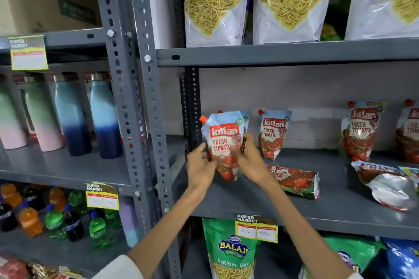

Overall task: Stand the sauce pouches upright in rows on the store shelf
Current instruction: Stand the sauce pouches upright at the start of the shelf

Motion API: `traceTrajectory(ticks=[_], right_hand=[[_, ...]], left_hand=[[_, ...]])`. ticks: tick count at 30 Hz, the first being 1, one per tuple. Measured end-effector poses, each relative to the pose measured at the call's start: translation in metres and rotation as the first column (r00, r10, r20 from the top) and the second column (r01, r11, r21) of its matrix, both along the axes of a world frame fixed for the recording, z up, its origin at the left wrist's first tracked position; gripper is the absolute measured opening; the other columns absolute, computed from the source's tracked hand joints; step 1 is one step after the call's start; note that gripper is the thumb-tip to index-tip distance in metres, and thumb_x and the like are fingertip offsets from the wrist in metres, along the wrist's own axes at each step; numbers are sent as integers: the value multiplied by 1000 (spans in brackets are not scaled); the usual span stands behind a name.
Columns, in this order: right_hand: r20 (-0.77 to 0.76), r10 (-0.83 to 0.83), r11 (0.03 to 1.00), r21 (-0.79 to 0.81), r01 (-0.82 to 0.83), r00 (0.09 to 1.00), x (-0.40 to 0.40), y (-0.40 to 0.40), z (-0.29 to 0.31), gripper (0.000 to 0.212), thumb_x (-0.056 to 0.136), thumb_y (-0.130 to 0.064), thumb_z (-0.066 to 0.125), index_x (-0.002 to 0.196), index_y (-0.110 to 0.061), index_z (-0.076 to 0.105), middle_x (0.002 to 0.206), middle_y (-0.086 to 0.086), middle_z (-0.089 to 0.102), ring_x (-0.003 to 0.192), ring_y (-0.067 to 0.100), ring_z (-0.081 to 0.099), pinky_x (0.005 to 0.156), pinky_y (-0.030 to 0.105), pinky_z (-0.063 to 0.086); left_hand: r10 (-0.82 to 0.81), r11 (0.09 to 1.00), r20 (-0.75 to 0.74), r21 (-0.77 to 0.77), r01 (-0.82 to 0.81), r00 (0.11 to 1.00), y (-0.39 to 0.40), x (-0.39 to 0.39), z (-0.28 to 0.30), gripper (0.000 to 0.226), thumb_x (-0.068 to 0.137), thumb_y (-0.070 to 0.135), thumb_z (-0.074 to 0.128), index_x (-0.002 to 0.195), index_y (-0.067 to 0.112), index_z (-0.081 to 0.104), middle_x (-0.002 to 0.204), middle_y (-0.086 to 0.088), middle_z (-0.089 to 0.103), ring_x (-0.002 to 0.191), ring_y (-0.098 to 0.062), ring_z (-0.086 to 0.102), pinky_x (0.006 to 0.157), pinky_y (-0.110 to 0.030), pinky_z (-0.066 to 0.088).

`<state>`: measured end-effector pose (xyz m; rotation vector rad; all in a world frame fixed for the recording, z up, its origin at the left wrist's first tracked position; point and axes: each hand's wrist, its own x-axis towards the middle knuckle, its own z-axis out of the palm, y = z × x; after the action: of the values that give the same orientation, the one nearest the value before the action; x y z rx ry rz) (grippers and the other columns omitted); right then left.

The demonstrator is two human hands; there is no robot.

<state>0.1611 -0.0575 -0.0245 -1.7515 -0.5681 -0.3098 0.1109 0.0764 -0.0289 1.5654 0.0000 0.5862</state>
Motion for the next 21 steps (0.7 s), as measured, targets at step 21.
traceTrajectory(ticks=[21], right_hand=[[147, -295, 921, -221, 322, 944, 28, -58, -4, 9, 93, -12, 58, 101, -13, 63, 94, 0, 68, 87, 13, 64, 81, 32, 55]], left_hand=[[61, 967, -194, -231, -106, 979, -64, 10, -21, 23, 87, 18, 72, 107, 13, 63, 91, -5, 73, 73, -17, 67, 63, -35, 58]])
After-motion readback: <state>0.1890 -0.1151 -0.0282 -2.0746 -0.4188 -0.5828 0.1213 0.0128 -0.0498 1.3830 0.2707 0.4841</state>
